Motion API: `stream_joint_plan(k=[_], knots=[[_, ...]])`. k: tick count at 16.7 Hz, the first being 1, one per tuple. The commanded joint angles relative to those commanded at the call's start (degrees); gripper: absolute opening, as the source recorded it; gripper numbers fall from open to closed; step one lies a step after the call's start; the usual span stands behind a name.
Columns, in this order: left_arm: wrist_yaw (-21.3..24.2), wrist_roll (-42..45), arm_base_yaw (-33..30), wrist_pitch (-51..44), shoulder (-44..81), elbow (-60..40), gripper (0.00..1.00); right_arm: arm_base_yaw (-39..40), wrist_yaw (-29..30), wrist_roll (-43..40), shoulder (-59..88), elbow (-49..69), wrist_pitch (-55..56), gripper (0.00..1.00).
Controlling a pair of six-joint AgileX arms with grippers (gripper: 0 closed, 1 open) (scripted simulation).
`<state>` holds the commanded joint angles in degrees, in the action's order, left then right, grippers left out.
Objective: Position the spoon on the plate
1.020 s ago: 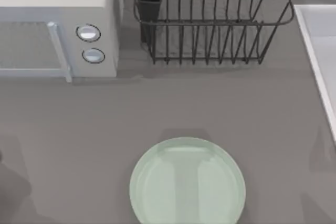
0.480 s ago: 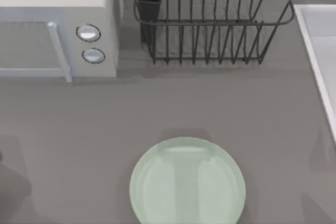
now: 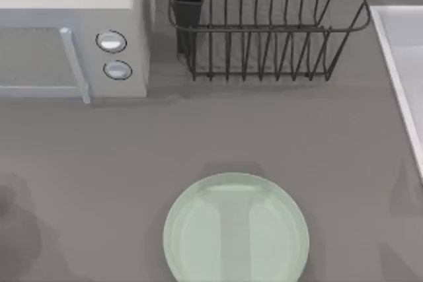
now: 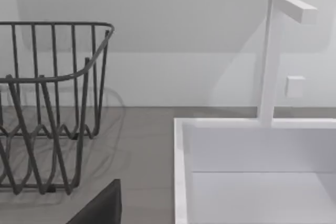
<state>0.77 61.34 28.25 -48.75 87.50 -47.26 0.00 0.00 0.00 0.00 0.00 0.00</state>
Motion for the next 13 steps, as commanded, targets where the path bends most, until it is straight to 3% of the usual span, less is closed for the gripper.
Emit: stream_joint_plan(k=[5, 13], knots=[[0.0, -0.2, -0.1, -14.3, -4.8, -7.4, 0.0, 0.0, 0.0, 0.0, 0.0, 0.0, 0.0, 1.0], [-0.1, -0.9, -0.3, -15.8, -5.9, -9.1, 0.0, 0.0, 0.0, 0.0, 0.0, 0.0, 0.0, 1.0]])
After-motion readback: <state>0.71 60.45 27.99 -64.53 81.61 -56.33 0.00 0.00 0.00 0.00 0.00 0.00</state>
